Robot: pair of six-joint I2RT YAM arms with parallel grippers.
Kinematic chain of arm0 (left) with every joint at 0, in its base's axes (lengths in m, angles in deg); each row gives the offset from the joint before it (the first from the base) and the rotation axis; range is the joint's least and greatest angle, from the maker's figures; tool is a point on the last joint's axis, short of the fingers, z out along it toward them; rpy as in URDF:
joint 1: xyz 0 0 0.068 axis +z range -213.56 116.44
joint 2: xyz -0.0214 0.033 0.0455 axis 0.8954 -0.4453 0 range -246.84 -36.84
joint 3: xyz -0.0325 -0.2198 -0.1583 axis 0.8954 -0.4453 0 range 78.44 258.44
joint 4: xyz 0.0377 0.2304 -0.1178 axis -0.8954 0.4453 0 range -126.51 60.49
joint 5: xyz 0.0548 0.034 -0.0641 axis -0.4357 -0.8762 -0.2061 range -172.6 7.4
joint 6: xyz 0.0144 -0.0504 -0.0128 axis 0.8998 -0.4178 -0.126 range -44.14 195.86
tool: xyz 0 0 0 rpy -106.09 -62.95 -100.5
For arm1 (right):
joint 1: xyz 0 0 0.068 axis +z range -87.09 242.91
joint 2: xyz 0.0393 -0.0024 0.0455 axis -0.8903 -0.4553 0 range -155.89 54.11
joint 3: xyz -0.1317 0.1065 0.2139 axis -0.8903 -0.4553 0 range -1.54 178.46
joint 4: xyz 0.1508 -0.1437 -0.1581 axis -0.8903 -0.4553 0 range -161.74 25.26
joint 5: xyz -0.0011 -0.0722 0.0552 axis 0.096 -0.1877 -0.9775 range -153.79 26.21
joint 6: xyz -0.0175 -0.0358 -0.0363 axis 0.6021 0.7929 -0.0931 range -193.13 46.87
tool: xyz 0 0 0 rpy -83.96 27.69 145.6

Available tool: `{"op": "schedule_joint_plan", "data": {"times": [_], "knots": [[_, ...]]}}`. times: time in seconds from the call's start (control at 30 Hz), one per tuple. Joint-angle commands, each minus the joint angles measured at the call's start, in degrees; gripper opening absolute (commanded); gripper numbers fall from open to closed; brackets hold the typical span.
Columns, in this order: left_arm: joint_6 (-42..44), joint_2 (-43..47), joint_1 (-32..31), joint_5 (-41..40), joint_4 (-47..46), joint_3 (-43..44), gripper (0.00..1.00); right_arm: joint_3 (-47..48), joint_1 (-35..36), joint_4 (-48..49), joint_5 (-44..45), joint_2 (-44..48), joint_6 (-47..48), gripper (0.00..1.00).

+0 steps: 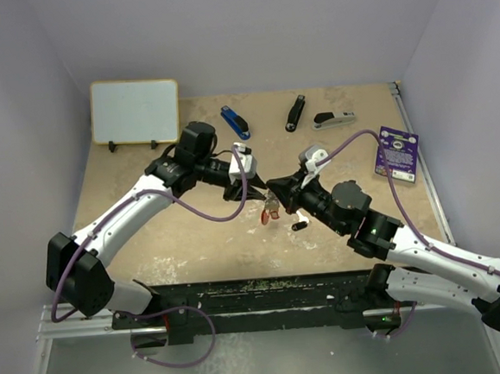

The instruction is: Put the keys on the keyring

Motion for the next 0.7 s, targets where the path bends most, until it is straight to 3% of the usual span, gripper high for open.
{"op": "schedule_joint_plan", "data": {"times": [0.0, 0.1, 0.23, 0.67], "knots": [[4.8, -0.3, 1.9, 1.4, 5.2, 4.3, 0.34, 3.2, 0.4, 4.1, 0.6, 0.9, -0.1, 0.0], [3.7, -0.7, 6.1, 8.5, 5.3, 5.6, 0.34, 3.3, 0.4, 3.9, 0.8, 0.9, 0.0, 0.0], [2.5, -1.1, 7.0, 12.6, 5.4, 6.8, 0.35, 3.6, 0.5, 3.3, 1.3, 0.9, 0.0, 0.0], [-5.6, -3.1, 5.9, 13.7, 1.5, 7.4, 0.56, 6.1, 0.9, 2.3, 2.2, -0.8, 1.1, 0.0]]}}
